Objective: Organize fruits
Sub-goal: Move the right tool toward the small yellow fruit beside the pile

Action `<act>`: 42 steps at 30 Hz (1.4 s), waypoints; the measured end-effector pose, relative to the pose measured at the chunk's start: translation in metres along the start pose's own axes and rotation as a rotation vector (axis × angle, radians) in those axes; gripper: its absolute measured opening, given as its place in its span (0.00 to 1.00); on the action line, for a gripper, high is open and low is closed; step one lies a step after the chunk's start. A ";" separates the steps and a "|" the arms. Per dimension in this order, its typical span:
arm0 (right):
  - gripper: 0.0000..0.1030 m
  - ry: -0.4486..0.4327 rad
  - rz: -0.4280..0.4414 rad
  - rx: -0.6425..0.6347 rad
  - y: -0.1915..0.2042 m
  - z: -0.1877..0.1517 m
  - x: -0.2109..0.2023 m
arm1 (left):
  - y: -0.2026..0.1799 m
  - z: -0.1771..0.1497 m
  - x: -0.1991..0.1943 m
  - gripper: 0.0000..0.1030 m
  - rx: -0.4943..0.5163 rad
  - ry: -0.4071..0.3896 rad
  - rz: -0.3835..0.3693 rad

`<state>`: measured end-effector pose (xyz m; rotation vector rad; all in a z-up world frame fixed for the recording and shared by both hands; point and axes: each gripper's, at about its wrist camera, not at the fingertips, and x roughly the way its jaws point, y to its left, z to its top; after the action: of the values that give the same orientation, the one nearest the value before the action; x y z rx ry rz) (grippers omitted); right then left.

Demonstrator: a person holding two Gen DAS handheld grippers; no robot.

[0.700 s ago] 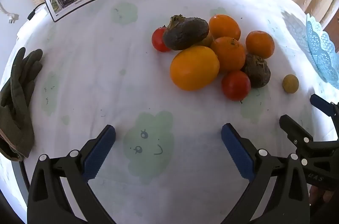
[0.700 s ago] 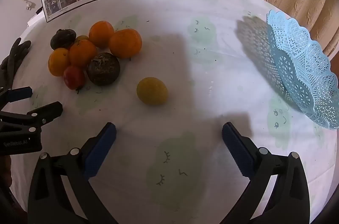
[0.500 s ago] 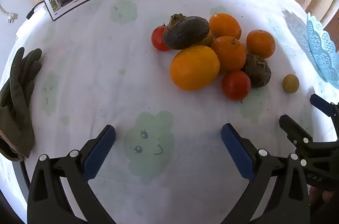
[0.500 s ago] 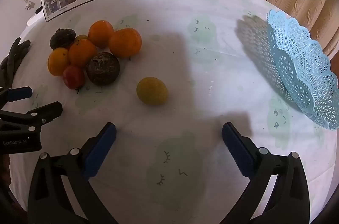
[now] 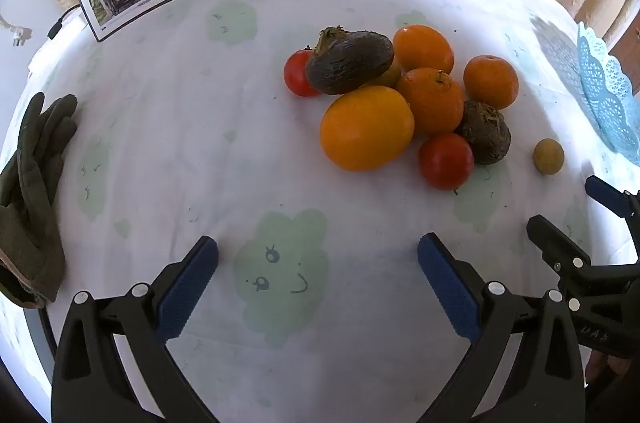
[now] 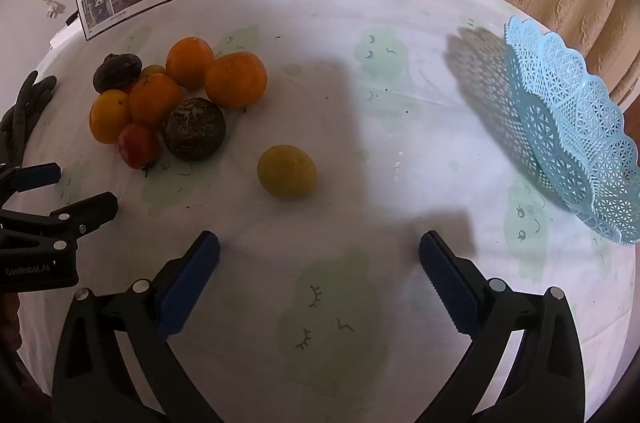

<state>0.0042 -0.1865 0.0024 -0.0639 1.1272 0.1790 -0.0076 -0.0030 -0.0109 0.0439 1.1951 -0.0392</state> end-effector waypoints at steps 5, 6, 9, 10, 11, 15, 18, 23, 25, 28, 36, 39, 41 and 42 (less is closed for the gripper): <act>0.98 0.002 0.001 -0.001 0.001 0.000 0.000 | 0.002 0.005 -0.002 0.95 0.003 0.012 -0.002; 0.98 0.002 0.001 -0.001 0.001 0.000 0.000 | 0.002 0.003 -0.003 0.95 0.003 0.012 -0.002; 0.98 0.002 0.001 0.000 0.001 0.000 0.000 | 0.001 0.008 -0.001 0.95 0.007 0.019 -0.001; 0.98 0.002 0.001 0.000 0.001 0.000 0.000 | 0.001 0.010 -0.001 0.95 0.007 0.021 -0.001; 0.98 0.002 0.001 -0.001 0.001 0.000 0.000 | 0.001 0.010 -0.001 0.95 0.007 0.022 -0.001; 0.98 0.004 0.005 -0.005 0.001 0.001 0.000 | 0.001 0.011 -0.001 0.95 0.007 0.024 -0.002; 0.98 0.005 0.009 -0.007 0.001 0.000 0.000 | 0.000 0.010 -0.001 0.95 0.007 0.027 -0.003; 0.98 0.000 0.026 0.009 -0.001 0.000 -0.001 | 0.002 0.012 0.000 0.95 0.010 0.035 -0.012; 0.98 -0.005 0.032 0.014 -0.001 0.001 -0.003 | 0.003 0.012 -0.001 0.95 0.010 0.038 -0.017; 0.98 -0.016 0.038 0.016 -0.001 0.001 -0.005 | 0.006 0.017 -0.002 0.95 0.005 0.045 -0.019; 0.98 -0.036 0.049 0.027 -0.004 0.005 -0.009 | 0.021 0.033 -0.012 0.95 -0.040 0.024 -0.011; 0.98 -0.042 0.049 0.032 -0.005 0.007 -0.010 | 0.026 0.039 -0.017 0.95 -0.047 0.013 -0.013; 0.98 -0.047 0.050 0.035 -0.005 0.008 -0.010 | 0.027 0.043 -0.020 0.95 -0.049 0.006 -0.015; 0.98 -0.048 0.050 0.036 -0.006 0.008 -0.010 | 0.027 0.045 -0.021 0.95 -0.048 0.004 -0.017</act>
<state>0.0081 -0.1919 0.0151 0.0010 1.0841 0.2040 0.0282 0.0221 0.0254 -0.0081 1.2002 -0.0249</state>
